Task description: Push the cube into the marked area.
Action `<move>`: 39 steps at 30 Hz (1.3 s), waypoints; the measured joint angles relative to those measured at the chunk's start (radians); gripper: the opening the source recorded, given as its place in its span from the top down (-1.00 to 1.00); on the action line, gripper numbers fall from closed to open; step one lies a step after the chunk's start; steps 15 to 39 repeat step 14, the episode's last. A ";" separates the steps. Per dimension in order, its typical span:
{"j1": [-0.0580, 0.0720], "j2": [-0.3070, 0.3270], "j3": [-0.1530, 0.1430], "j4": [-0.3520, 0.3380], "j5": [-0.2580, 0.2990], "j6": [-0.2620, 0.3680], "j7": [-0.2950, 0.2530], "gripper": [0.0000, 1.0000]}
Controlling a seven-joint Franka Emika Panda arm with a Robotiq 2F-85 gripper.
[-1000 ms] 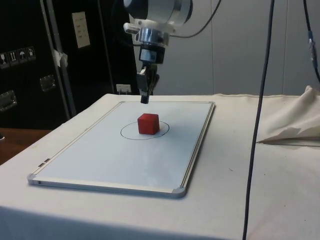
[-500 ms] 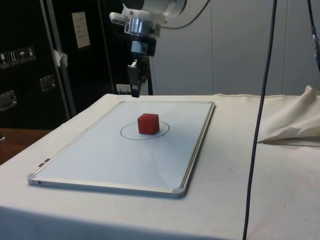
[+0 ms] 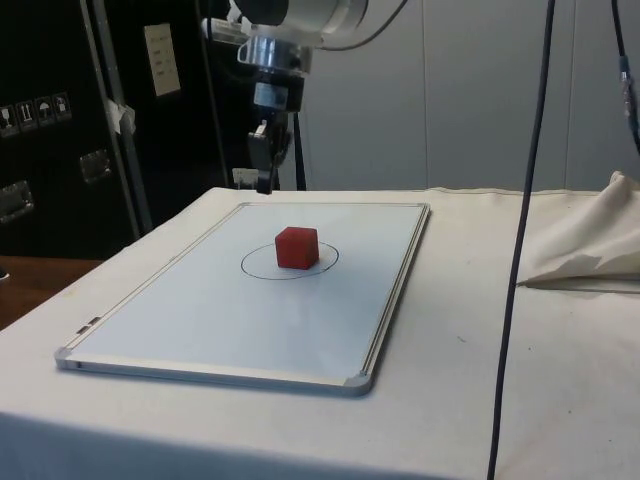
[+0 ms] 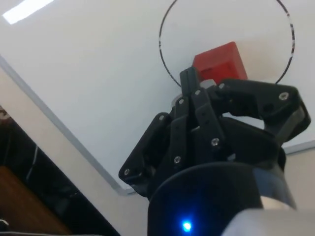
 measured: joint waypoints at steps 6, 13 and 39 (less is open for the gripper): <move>0.003 -0.007 0.013 0.026 -0.046 -0.002 0.051 1.00; 0.006 -0.036 0.020 0.038 -0.105 -0.015 0.092 1.00; 0.006 -0.034 0.020 0.036 -0.105 -0.015 0.092 1.00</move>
